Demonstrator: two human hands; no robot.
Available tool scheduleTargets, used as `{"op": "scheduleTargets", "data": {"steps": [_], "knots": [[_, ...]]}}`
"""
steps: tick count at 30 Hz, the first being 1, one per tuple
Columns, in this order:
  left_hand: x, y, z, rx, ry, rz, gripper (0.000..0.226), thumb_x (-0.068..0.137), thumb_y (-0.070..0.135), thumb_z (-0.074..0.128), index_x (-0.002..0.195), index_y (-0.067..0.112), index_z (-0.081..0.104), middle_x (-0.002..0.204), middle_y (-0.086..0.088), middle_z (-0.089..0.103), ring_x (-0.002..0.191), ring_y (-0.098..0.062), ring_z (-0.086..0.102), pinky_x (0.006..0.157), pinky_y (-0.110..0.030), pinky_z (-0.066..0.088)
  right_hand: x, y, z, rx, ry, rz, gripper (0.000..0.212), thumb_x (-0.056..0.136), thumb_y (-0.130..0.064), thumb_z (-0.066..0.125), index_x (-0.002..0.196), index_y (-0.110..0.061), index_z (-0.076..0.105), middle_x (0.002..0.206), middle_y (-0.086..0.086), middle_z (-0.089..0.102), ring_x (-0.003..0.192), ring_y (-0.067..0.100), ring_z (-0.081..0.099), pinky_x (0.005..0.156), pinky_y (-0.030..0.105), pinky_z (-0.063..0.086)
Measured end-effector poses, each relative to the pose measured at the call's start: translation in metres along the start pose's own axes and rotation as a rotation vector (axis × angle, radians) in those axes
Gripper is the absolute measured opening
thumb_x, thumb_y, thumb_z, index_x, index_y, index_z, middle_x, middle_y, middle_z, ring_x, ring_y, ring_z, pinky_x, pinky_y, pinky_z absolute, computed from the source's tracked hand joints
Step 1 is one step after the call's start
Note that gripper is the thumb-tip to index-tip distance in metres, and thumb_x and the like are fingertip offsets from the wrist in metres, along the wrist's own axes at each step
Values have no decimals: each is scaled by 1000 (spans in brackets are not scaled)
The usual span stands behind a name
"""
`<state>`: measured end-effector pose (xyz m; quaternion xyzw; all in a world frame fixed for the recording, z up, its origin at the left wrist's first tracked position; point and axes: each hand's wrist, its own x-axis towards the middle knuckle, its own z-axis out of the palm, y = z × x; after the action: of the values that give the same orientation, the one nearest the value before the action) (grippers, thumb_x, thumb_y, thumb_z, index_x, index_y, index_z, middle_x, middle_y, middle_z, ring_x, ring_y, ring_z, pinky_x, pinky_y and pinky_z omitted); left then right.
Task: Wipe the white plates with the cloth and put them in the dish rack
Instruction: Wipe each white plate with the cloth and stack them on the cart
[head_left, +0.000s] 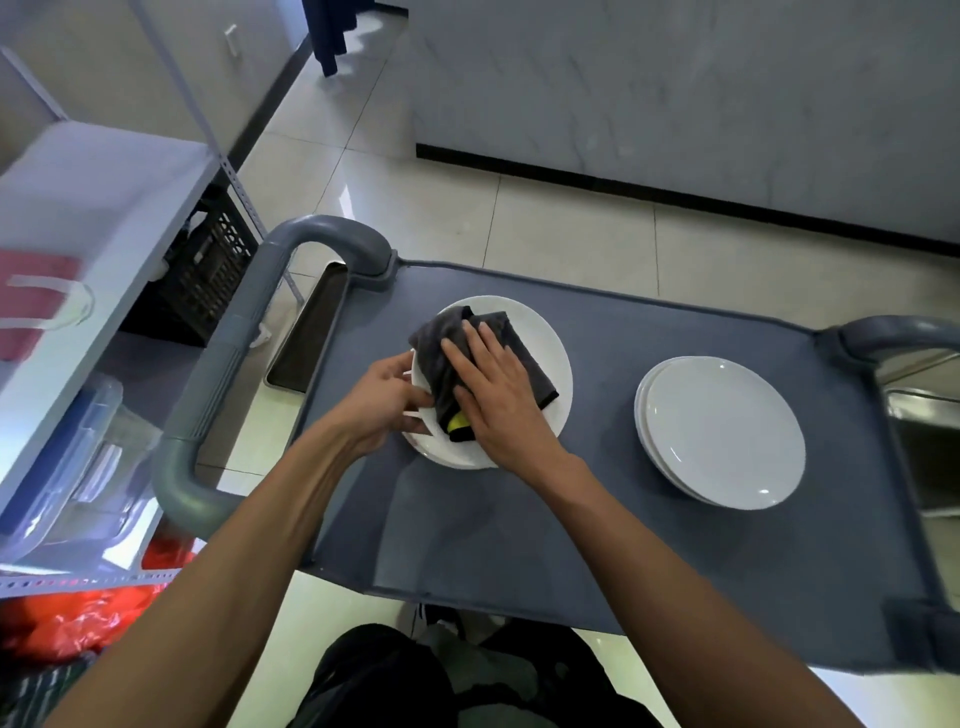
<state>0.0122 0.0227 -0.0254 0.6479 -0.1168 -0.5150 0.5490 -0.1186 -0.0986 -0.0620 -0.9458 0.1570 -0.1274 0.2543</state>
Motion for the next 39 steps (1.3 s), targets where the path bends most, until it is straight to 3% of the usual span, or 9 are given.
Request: {"op": "scheduleTargets", "data": {"steps": [4, 7, 12, 19, 25, 28, 35, 39], "knots": [[-1, 11, 15, 30, -40, 60, 46, 86, -21, 53, 120, 7, 68, 110, -22, 71, 99, -41, 70, 82, -55, 60, 7, 5, -28, -44, 90, 23, 56, 106, -15, 45, 158, -22, 26, 168, 7, 12, 156, 23, 4, 125, 49, 12], [-2, 19, 30, 21, -18, 109, 43, 84, -21, 56, 114, 6, 71, 106, -22, 73, 95, -45, 70, 79, -57, 60, 10, 10, -50, -113, 157, 22, 56, 106, -17, 44, 159, -22, 26, 168, 7, 12, 156, 23, 4, 125, 49, 11], [-3, 32, 51, -21, 23, 147, 41, 81, -21, 55, 104, 9, 73, 91, -15, 76, 84, -39, 71, 64, -43, 62, 14, 21, -83, -194, 265, 48, 53, 107, -19, 40, 159, -23, 26, 168, 8, 14, 156, 24, 5, 126, 49, 10], [-9, 43, 88, -141, 67, 204, 43, 81, -20, 55, 111, 6, 71, 100, -15, 75, 84, -37, 69, 73, -53, 62, 4, 47, -143, -229, 367, 158, 53, 108, -21, 40, 159, -22, 25, 168, 7, 15, 156, 24, 4, 125, 50, 11], [-13, 57, 130, -217, 97, 234, 42, 81, -20, 51, 108, 6, 71, 101, -14, 75, 85, -36, 68, 71, -50, 62, -12, 61, -179, -249, 432, 180, 53, 106, -20, 43, 158, -21, 30, 167, 9, 20, 156, 26, 10, 124, 49, 15], [-13, 60, 146, -261, 129, 241, 38, 82, -19, 51, 105, 4, 70, 93, -11, 75, 81, -34, 68, 68, -46, 62, -22, 69, -188, -255, 419, 193, 53, 106, -21, 42, 158, -22, 30, 167, 8, 20, 156, 24, 9, 125, 48, 13], [-18, 61, 175, -323, 184, 272, 38, 82, -18, 51, 102, 7, 70, 90, -10, 74, 79, -34, 67, 80, -55, 58, -56, 80, -190, -267, 373, 202, 53, 106, -23, 40, 157, -23, 31, 166, 8, 22, 156, 25, 10, 125, 48, 12], [-19, 63, 189, -357, 235, 300, 38, 82, -18, 51, 103, 6, 69, 88, -8, 76, 79, -33, 70, 70, -50, 63, -75, 77, -179, -226, 313, 183, 55, 106, -26, 37, 159, -24, 25, 167, 8, 17, 156, 23, 4, 126, 48, 6]]}}
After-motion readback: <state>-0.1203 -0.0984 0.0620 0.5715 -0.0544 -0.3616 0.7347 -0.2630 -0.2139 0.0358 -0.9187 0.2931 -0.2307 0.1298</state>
